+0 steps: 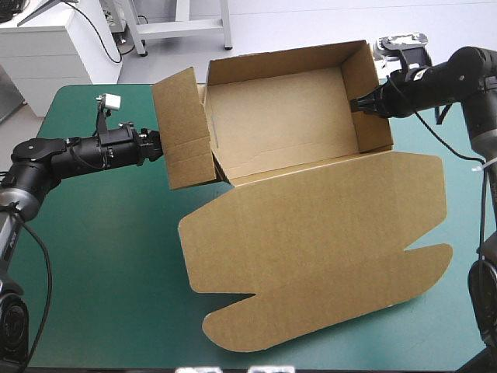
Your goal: Fold the box
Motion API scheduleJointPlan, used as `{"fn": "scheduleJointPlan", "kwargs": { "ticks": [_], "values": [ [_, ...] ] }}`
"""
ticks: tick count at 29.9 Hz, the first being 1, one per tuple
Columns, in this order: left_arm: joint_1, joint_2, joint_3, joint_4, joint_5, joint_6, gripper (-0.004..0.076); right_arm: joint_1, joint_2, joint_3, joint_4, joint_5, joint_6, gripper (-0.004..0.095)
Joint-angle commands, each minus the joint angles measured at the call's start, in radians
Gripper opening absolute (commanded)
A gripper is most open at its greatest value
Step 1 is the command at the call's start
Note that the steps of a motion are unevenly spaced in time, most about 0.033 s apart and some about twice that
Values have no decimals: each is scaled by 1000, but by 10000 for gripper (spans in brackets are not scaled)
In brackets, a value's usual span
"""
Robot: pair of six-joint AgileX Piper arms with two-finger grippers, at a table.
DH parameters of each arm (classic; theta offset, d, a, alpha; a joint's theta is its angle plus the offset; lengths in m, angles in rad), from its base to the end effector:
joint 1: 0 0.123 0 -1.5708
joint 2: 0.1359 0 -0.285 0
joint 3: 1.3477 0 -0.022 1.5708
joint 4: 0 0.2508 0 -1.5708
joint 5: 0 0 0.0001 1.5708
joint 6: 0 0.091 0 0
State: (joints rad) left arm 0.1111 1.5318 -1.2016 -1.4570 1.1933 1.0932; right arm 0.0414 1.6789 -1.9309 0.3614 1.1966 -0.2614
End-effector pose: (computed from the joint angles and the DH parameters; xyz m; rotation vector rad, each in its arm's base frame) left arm 0.3139 -0.0496 0.3503 0.4346 1.9029 -1.2496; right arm 0.3542 0.0447 0.4400 -0.3502 2.3491 0.3630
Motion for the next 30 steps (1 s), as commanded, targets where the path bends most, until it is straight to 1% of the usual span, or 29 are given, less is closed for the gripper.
{"fn": "scheduleJointPlan", "kwargs": {
  "ticks": [1, 2, 4, 8, 10, 12, 14, 20, 22, 30],
  "values": [
    [-5, -33, -27, -67, 104, 7, 22, 24, -47, -27, 40, -103, 28, -17],
    [-5, -33, -27, -67, 104, 7, 37, 29, -44, -27, 40, -107, 31, -17],
    [-5, -33, -27, -69, 104, 7, 95, 42, -42, -27, 33, -114, 36, -17],
    [-5, -33, -27, -85, 104, 8, 265, 58, -31, -27, -22, -120, 50, -17],
    [-5, -33, -30, -96, 104, 19, 372, 58, -25, -27, -32, -123, 57, -17],
    [-5, -33, -30, -106, 104, 22, 447, 60, -21, -27, -32, -123, 65, -17],
    [-7, -33, -30, -106, 104, 25, 494, 66, -19, -27, -32, -130, 66, -17],
    [-55, -33, -30, -120, 103, 77, 514, 93, -13, -27, -45, -152, 87, -17],
    [-65, -33, -32, -141, 99, 78, 524, 99, -13, -27, -56, -155, 94, -17],
    [-65, -34, -74, -140, 89, 58, 525, 114, -13, -27, -87, -151, 124, -13]
  ]
}}
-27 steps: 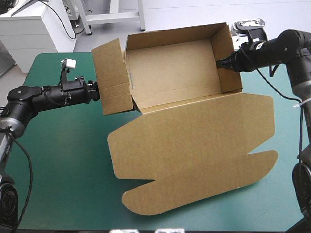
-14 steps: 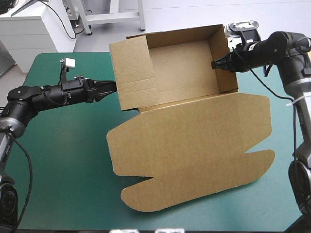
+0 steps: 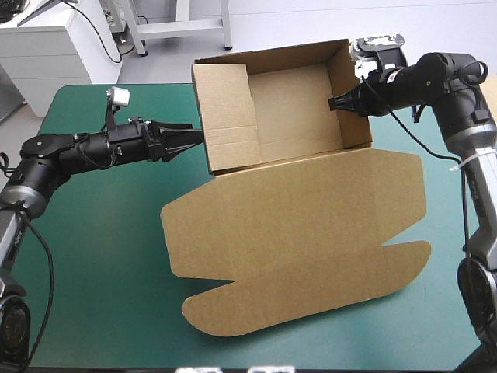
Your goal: Fold the box
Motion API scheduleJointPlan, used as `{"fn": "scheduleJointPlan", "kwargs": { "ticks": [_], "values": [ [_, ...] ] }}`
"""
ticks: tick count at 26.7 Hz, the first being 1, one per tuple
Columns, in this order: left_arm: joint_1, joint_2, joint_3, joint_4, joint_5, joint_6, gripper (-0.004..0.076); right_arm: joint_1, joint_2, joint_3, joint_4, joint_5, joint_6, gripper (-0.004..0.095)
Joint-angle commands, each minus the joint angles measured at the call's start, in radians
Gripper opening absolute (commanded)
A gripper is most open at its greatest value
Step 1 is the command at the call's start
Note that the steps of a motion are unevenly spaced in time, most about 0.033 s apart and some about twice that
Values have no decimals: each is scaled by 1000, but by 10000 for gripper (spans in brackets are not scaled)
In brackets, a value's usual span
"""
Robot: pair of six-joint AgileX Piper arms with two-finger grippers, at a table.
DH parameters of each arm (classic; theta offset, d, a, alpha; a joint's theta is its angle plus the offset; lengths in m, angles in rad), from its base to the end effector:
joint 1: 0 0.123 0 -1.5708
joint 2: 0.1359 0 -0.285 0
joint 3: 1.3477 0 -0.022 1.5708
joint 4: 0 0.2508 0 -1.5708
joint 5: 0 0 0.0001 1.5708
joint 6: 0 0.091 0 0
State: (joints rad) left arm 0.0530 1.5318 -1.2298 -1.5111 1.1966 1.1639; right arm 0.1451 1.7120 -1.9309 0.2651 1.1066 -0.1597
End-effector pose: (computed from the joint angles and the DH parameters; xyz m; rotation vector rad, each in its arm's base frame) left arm 0.3127 -0.0681 0.3627 0.5345 1.8062 -1.2650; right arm 0.3659 0.0750 0.4310 -0.3308 2.3299 0.3305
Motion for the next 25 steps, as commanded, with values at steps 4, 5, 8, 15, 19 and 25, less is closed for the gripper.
{"fn": "scheduleJointPlan", "kwargs": {
  "ticks": [4, 5, 8, 15, 19, 25],
  "values": [
    [-19, -34, -78, -66, 50, -43, 525, 55, -46, -27, -67, -83, 57, -14],
    [-27, -34, -86, -54, 34, -54, 525, 67, -46, -27, -74, -90, 65, -14],
    [-47, -34, -130, 51, -36, -122, 525, 92, -46, -27, -82, -117, 84, -14],
    [-181, -34, -299, 532, -294, -523, 510, 141, -46, -27, -135, -160, 134, -13],
    [-338, -33, -391, 985, -406, -819, 395, 143, -46, -27, -131, -168, 152, -14],
    [-437, -19, -400, 1084, -520, -954, 112, 143, -46, -27, -121, -163, 160, -14]
  ]
}}
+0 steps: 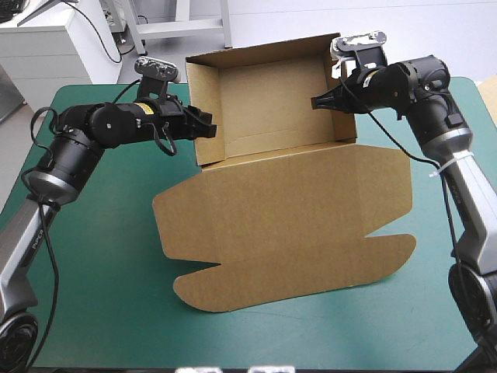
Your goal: Fold the box
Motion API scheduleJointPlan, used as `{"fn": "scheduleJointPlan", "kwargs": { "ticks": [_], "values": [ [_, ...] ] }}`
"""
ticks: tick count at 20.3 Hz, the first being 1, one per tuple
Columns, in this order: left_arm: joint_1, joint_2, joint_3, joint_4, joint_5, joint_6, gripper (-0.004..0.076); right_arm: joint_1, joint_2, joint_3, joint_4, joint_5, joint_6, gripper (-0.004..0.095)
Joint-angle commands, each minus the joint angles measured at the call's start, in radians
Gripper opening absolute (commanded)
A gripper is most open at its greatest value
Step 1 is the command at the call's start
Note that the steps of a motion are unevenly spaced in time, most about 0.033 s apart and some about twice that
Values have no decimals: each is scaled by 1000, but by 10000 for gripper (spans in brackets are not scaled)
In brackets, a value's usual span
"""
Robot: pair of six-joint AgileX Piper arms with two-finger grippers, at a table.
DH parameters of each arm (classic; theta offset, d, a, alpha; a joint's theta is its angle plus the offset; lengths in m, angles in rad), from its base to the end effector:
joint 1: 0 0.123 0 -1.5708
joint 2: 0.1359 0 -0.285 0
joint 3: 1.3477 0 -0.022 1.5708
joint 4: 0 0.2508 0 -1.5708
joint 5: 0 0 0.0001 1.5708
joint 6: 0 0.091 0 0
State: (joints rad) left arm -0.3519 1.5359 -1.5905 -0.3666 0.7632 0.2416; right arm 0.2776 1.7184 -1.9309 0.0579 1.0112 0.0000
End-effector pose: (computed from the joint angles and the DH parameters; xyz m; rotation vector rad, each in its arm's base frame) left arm 0.3182 -0.1409 0.4149 0.4938 2.1212 -0.4889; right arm 0.3658 0.1089 0.4323 -0.3075 2.2692 0.2168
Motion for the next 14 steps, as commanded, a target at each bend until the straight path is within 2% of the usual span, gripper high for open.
{"fn": "scheduleJointPlan", "kwargs": {
  "ticks": [1, 2, 7, 14],
  "values": [
    [-39, -11, -41, -61, -84, -32, 32, 11, -53, -27, 93, -60, 0, -14],
    [-39, -5, -41, -61, -82, -32, -6, 11, -53, -27, 95, -55, -6, -14],
    [-39, 46, -41, -54, -38, -32, -8, 11, -29, -27, 112, 18, -31, -14],
    [-39, 154, -43, 40, 161, -84, -8, 11, 96, -27, 118, 199, -44, -15]
  ]
}}
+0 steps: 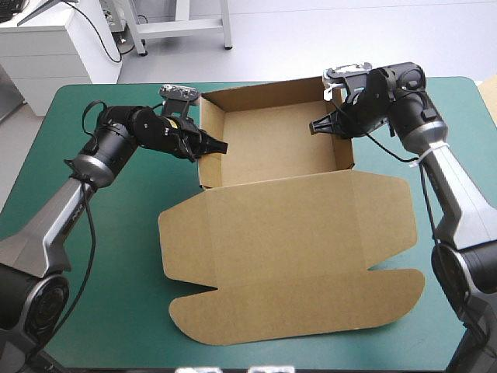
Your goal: Fold the box
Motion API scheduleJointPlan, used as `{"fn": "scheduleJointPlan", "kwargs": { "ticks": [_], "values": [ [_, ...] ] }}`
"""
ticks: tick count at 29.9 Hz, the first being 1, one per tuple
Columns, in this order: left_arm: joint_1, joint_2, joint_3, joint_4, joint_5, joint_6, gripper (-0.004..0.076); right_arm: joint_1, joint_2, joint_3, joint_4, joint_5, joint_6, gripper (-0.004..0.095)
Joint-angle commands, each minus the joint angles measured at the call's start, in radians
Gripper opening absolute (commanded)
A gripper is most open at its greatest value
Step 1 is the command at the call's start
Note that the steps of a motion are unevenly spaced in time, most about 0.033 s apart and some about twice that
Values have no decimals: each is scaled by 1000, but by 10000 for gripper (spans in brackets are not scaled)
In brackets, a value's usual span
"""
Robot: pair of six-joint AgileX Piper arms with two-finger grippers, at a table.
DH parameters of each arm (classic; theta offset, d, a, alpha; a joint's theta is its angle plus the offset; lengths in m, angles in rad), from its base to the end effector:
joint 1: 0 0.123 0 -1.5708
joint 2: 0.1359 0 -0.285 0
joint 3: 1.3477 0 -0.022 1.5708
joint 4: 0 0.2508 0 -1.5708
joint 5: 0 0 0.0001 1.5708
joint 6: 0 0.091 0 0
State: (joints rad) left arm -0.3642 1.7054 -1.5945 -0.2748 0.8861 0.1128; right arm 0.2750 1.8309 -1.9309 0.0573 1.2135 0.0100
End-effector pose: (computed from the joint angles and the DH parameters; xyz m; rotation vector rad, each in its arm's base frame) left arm 0.3513 -0.1544 0.3444 0.4644 2.4431 -0.4447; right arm 0.3830 0.1131 0.3765 -0.3377 2.5832 0.1797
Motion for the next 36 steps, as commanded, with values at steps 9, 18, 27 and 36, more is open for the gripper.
{"fn": "scheduleJointPlan", "kwargs": {
  "ticks": [9, 18, 27, 36],
  "values": [
    [-27, 70, -39, -30, 135, 25, -8, 13, 80, -27, 175, 32, -44, -15],
    [-27, 163, -136, 78, 325, -41, -8, 13, 127, 6, 185, 32, -22, -15],
    [-27, 228, -219, 68, 391, -90, -8, 13, 136, 32, 144, 32, -10, -15],
    [-27, 227, -241, 20, 402, -17, 167, 13, 130, 32, 126, 32, -50, 252]
  ]
}}
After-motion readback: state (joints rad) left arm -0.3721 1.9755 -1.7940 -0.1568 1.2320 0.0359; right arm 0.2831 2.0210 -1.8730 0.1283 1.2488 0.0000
